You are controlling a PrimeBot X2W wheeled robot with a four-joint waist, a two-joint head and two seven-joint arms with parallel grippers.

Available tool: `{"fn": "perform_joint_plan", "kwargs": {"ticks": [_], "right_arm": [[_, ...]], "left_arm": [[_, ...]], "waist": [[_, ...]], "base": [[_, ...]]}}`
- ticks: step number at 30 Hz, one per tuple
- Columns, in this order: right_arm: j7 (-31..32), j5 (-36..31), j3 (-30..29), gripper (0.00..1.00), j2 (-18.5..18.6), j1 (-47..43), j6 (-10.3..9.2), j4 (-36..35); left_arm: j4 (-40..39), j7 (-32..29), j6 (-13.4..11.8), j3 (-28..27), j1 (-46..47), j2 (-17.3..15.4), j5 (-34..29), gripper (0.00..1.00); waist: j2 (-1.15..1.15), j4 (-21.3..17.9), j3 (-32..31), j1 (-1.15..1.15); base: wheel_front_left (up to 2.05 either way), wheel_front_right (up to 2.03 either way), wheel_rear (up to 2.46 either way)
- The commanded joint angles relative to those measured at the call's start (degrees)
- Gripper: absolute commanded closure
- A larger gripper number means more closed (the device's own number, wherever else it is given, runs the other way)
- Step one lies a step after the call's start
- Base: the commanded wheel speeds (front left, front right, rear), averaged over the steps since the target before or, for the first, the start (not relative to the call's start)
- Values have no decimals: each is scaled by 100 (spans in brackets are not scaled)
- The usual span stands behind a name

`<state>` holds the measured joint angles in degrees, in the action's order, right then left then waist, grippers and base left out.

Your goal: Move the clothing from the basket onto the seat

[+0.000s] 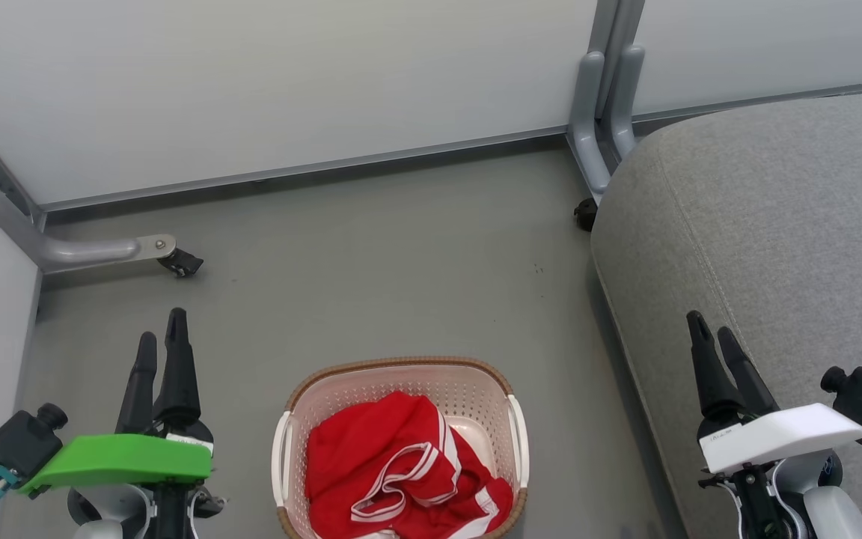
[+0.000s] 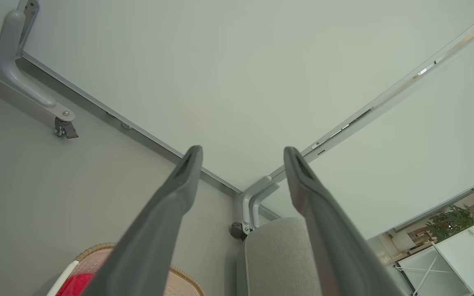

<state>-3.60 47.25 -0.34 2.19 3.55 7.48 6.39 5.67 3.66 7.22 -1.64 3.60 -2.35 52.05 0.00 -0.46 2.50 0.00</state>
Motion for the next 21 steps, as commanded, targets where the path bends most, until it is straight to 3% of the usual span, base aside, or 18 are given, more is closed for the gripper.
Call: {"fn": "perform_joint_plan", "kwargs": {"ticks": [1,21], "right_arm": [[-67,-229,39,0,41,78,1,-127],[-415,-1832,202,0,54,110,2,-532]], "left_arm": [[-129,67,2,5,82,-39,-222,0],[-442,412,-7,216,104,-51,-1597,0]], "waist": [[0,-3,8,0],[0,15,195,0]], "base": [[0,0,0],[0,0,0]]}}
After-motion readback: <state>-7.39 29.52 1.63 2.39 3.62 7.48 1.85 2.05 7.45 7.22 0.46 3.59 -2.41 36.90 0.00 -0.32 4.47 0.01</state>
